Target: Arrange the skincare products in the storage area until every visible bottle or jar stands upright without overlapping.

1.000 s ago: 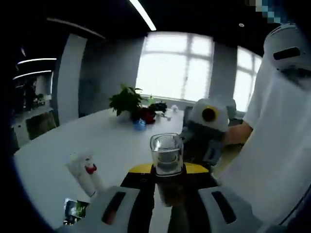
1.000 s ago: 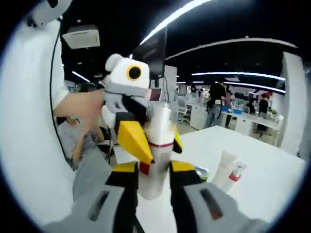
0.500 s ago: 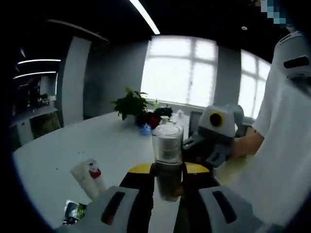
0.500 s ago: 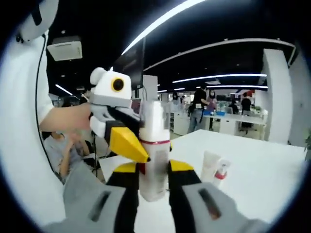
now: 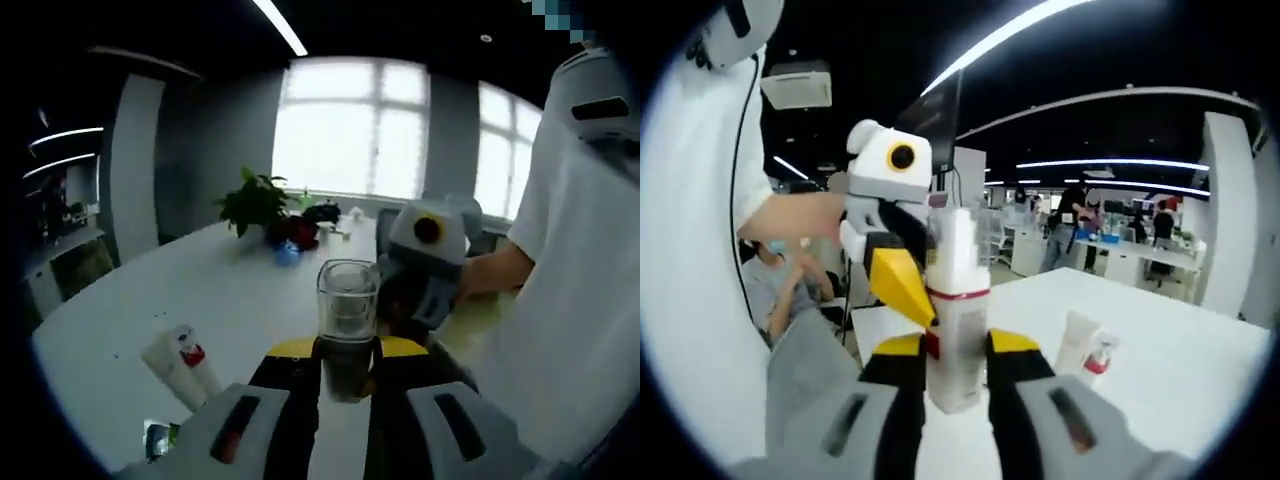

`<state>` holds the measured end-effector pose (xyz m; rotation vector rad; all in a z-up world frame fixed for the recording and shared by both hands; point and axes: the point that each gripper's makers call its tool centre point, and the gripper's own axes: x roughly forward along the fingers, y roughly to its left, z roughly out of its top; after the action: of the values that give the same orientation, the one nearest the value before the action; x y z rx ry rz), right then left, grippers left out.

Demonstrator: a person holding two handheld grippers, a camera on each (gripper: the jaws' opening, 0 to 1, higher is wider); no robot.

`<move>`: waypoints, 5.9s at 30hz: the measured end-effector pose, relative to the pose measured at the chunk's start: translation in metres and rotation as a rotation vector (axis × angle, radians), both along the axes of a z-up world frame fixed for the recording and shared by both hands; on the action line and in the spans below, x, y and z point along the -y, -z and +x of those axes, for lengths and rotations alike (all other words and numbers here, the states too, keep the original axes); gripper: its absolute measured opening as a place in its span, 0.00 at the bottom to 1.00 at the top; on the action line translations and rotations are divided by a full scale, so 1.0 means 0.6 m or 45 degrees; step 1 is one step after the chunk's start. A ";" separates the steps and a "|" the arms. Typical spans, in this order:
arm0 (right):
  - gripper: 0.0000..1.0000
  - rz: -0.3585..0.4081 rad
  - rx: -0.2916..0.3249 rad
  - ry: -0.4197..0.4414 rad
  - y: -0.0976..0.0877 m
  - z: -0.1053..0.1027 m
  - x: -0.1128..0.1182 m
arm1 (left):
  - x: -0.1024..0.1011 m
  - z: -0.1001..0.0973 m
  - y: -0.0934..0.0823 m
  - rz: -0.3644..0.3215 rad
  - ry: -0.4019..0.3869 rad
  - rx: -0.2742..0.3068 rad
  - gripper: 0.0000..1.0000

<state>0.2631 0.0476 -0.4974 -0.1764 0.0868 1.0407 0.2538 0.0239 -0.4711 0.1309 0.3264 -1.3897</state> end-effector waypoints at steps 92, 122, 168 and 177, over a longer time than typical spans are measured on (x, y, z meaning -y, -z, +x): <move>0.23 -0.163 -0.227 0.560 0.348 0.289 0.070 | 0.034 0.289 0.345 0.542 0.029 0.062 0.19; 0.27 -0.153 -0.227 0.551 0.348 0.301 0.061 | 0.029 0.302 0.338 0.545 0.005 0.089 0.16; 0.50 -0.172 -0.292 0.506 0.331 0.274 0.069 | -0.020 0.278 0.326 0.564 -0.134 0.013 0.27; 0.64 -0.141 -0.332 0.494 0.311 0.239 0.068 | -0.066 0.251 0.324 0.517 -0.314 -0.107 0.41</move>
<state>0.4064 0.0068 -0.6841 -0.1173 0.4005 0.6669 0.4046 0.0634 -0.6656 0.3553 0.6716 -1.0729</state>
